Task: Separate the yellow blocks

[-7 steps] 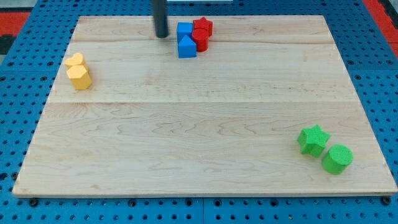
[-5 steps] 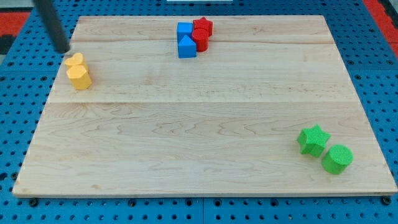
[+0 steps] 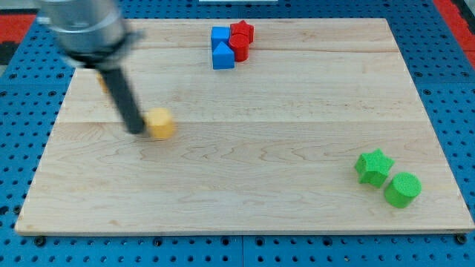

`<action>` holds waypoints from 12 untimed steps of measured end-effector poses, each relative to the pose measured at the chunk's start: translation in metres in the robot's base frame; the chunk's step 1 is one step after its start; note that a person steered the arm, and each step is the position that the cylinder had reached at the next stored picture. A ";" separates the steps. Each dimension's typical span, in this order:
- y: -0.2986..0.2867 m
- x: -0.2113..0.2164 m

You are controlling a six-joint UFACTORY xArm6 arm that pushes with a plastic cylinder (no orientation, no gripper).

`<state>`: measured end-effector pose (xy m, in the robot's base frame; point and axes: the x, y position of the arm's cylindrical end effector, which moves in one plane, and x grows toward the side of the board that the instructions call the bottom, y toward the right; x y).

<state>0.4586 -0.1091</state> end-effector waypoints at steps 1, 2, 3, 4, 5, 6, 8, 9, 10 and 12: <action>0.019 -0.005; 0.030 -0.027; 0.131 -0.013; 0.220 0.014; 0.218 0.022; 0.153 0.001; 0.215 0.047; 0.223 0.046; 0.127 -0.010; -0.030 -0.126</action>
<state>0.3322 -0.1391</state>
